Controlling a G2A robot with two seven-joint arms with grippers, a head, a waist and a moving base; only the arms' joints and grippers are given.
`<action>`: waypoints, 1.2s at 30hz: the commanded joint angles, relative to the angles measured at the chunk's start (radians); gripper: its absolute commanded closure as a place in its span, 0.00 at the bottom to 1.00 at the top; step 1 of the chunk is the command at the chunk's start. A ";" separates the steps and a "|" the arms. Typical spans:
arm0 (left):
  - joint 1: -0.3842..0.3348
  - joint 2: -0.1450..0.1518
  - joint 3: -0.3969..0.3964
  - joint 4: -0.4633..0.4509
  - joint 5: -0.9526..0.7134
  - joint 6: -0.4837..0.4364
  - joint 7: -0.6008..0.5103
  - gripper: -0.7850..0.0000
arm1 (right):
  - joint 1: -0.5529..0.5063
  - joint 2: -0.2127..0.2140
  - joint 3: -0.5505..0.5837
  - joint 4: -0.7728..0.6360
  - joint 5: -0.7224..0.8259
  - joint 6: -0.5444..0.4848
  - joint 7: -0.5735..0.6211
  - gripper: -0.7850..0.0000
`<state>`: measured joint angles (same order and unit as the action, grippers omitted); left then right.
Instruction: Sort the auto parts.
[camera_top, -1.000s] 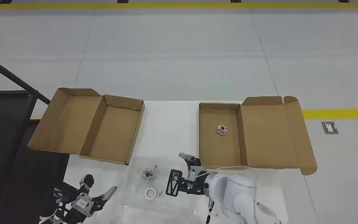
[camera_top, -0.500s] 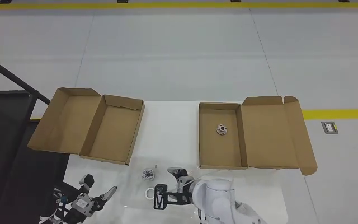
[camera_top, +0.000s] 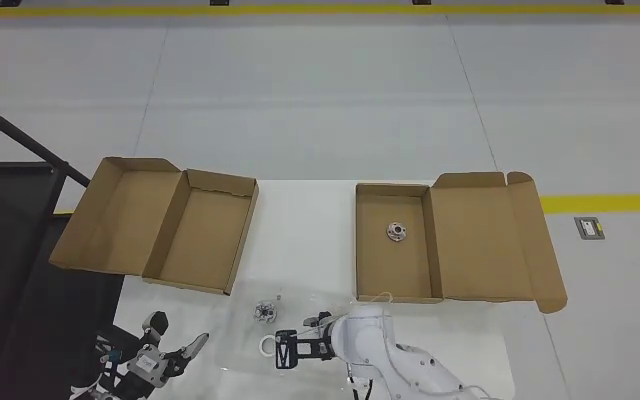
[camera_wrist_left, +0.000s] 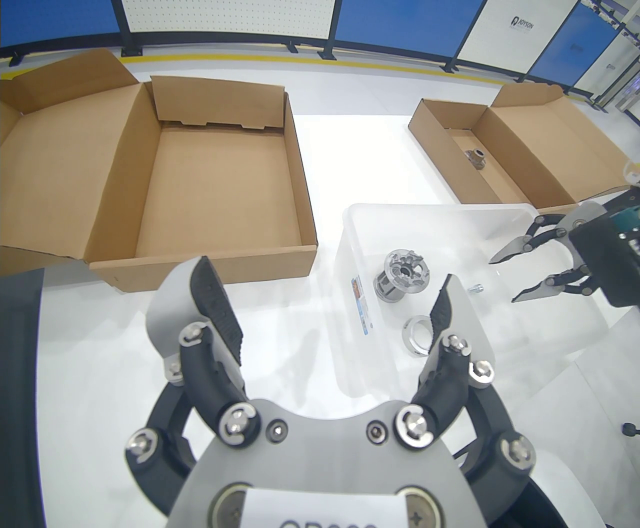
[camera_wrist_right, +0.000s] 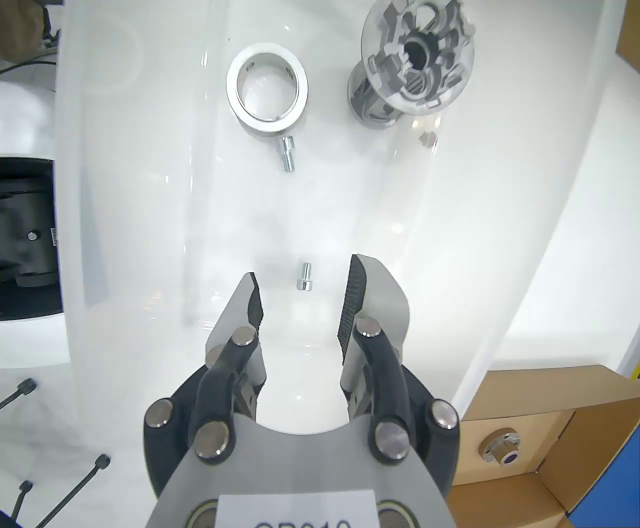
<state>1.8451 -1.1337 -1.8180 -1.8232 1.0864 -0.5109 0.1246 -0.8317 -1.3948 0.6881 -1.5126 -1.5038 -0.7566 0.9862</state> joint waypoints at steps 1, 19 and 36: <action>0.000 0.000 0.000 0.000 0.000 0.000 0.000 0.00 | 0.020 -0.010 -0.013 0.035 0.020 0.015 0.031 0.56; 0.000 0.000 0.000 0.000 0.000 0.000 0.000 0.00 | 0.139 -0.079 -0.097 0.248 0.147 0.044 0.102 0.74; 0.000 0.000 0.000 0.000 0.000 0.000 0.000 0.00 | 0.173 -0.106 -0.115 0.334 0.170 0.066 0.099 0.91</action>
<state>1.8451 -1.1337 -1.8180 -1.8232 1.0864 -0.5109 0.1246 -0.6598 -1.4996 0.5736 -1.1835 -1.3348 -0.6909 1.0883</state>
